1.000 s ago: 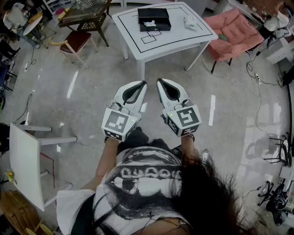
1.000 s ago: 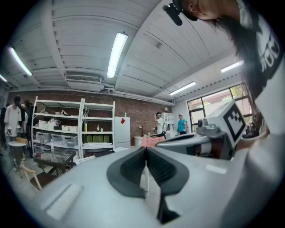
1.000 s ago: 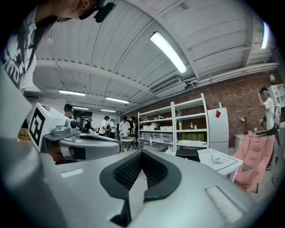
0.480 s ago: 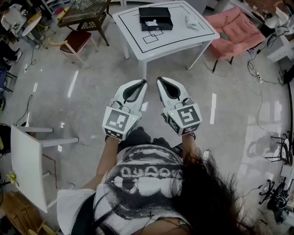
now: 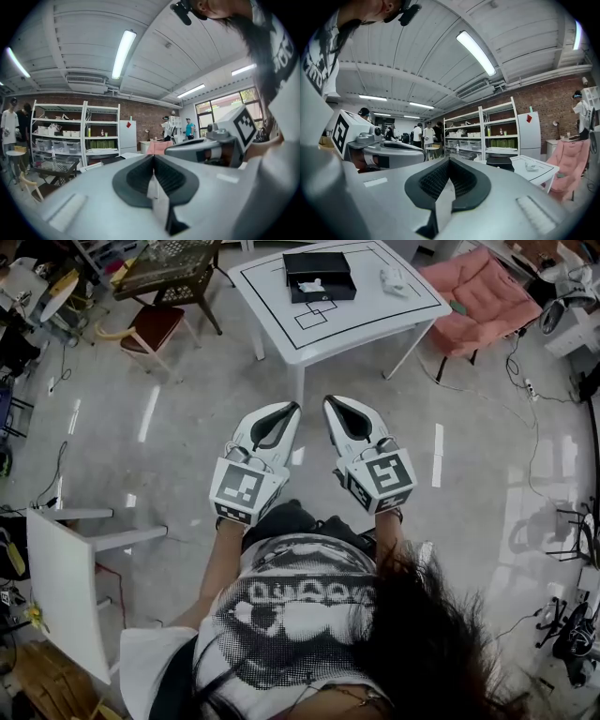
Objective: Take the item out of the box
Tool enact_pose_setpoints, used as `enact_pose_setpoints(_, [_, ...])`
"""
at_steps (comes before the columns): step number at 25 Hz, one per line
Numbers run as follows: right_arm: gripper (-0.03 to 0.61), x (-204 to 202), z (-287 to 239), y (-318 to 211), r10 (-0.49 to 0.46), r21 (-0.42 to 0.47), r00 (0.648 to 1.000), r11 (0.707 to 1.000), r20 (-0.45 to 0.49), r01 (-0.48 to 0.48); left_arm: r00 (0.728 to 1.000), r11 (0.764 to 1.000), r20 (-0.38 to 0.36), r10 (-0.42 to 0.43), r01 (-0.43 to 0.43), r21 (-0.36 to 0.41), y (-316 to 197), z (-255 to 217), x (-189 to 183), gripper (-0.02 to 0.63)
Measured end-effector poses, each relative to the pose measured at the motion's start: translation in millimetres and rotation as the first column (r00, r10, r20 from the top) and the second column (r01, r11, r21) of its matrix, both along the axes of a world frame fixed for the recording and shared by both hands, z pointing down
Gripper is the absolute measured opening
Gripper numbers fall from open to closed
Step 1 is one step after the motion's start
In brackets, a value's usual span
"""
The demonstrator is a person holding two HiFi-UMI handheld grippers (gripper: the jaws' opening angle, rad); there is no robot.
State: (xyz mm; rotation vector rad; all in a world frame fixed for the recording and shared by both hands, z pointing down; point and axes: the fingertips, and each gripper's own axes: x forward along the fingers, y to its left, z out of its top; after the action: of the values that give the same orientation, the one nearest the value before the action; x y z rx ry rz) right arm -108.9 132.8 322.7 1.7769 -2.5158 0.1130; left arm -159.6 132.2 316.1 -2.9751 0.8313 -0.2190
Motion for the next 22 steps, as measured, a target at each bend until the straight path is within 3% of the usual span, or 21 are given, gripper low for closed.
enact_pose_setpoints(11, [0.004,-16.8,12.8,-21.4,0.040,-0.033,0.999,0.999,-0.010,-0.041,1.000,0.999,-0.001,0.029,-0.029,-0.022,-26.3,12.1,-22.1,0.000])
enact_pose_setpoints(22, [0.005,10.3,29.1,-52.7,0.047,-0.059,0.999,0.997,-0.016,-0.048,0.999,0.998,-0.001,0.039,-0.039,-0.046,-58.3,26.7,3.5,0.000])
